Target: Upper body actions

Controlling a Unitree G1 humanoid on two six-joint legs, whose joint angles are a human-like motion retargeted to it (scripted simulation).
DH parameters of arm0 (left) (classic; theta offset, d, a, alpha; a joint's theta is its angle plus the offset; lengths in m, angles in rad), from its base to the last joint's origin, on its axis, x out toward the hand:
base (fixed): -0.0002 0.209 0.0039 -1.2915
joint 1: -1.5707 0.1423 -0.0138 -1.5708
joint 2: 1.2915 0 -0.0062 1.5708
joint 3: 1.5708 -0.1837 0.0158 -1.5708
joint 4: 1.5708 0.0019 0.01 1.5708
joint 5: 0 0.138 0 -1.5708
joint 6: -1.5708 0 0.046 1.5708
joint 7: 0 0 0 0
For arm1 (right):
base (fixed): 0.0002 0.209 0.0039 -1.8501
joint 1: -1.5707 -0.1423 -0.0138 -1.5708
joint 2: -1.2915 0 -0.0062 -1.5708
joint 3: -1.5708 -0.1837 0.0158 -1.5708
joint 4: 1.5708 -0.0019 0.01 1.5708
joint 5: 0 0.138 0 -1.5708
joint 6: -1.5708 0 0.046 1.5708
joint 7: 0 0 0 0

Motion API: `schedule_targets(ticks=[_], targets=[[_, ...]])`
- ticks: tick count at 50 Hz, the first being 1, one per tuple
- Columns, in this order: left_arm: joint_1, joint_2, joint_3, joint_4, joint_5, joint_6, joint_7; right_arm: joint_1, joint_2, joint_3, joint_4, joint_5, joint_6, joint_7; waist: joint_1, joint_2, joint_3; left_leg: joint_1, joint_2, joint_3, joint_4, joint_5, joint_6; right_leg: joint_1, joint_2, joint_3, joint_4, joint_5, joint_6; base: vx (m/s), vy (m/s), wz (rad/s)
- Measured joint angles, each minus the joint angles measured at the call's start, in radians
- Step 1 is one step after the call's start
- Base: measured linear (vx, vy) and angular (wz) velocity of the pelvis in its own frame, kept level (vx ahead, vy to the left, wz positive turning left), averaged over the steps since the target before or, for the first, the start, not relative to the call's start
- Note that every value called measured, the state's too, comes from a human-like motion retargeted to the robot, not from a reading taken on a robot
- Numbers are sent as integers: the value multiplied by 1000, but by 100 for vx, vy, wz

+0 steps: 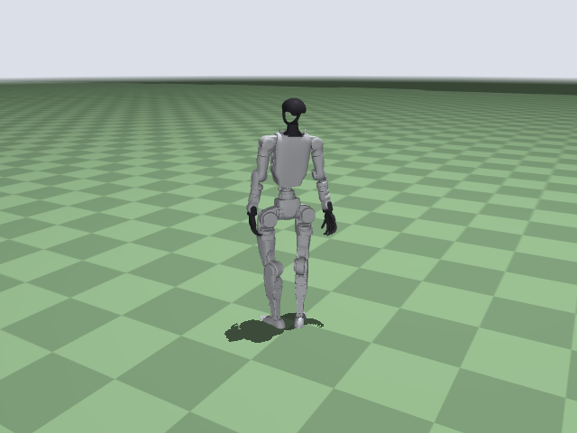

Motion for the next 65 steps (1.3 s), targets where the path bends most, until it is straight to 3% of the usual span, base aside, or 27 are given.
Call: schedule_targets(ticks=[3,10,19,25,28,31,33,37,40,46,49,53,56,65], targets=[[-27,-9,10,3,43,-11,-3,-42,19,11,4,29,19,-8,-59,3,-56,-104,1,-33,46,-18,9,-56,-26,-41,-15,10,28,0,22,70],[-26,20,-53,-35,79,-25,5,-88,94,57,-114,66,-28,32,102,-65,66,-11,-47,54,36,-43,41,-18,-76,-6,-5,46,46,9,9,-64],[80,21,75,109,25,40,-8,-116,91,198,-338,-135,-128,78,102,-76,50,-4,-85,75,25,-66,76,-36,-110,14,-3,65,90,15,16,-15],[113,23,108,148,18,46,11,-116,71,174,-324,-145,-141,79,146,-95,65,9,-114,72,46,-102,105,-39,-146,19,58,23,101,15,20,2],[102,38,98,169,23,60,9,-103,63,129,-246,-151,-146,49,165,-95,71,9,-104,50,77,-120,112,-52,-161,2,171,4,79,15,18,33],[66,61,56,172,10,83,-14,-72,49,98,-175,-162,-127,18,162,-61,98,22,-58,9,107,-128,113,-131,-145,45,396,6,-39,12,16,57],[39,70,28,165,-1,90,-10,-37,39,87,-135,-181,-122,2,122,-51,116,31,-52,-38,121,-127,120,-176,-136,16,426,-4,-49,10,7,112],[-26,62,-38,124,-36,65,22,31,22,64,-81,-219,-92,-54,8,-39,195,61,-52,-107,150,-123,142,-324,-109,-21,234,-22,-55,3,-3,100],[-97,57,-95,72,-48,43,-1,62,2,47,-65,-201,-73,-72,-119,-8,320,106,-21,-165,171,-112,145,-489,-93,22,115,-31,-82,-15,1,107],[-253,91,-157,-26,0,24,1,62,-7,20,3,-23,-28,-23,-335,63,551,137,109,-259,226,-107,145,-840,-161,79,100,-9,-188,-30,8,88],[-286,88,-189,-59,23,12,26,98,2,-11,4,7,12,22,-369,85,602,152,154,-285,254,-113,146,-950,-183,168,110,13,-211,5,-3,57],[-296,53,-248,-76,23,-16,43,130,17,-41,4,-8,13,34,-351,120,601,144,181,-309,292,-128,148,-966,-194,204,103,34,-206,11,-2,33],[-297,34,-258,-72,20,-21,22,98,25,-29,-9,-65,-8,37,-326,96,582,141,145,-306,289,-125,153,-892,-200,174,114,36,-192,-1,4,-5],[-94,18,-180,-5,60,-39,22,-19,13,50,-150,-173,-72,37,-185,-15,396,122,-9,-179,198,-111,165,-466,-120,105,286,107,-113,7,-3,-74]])
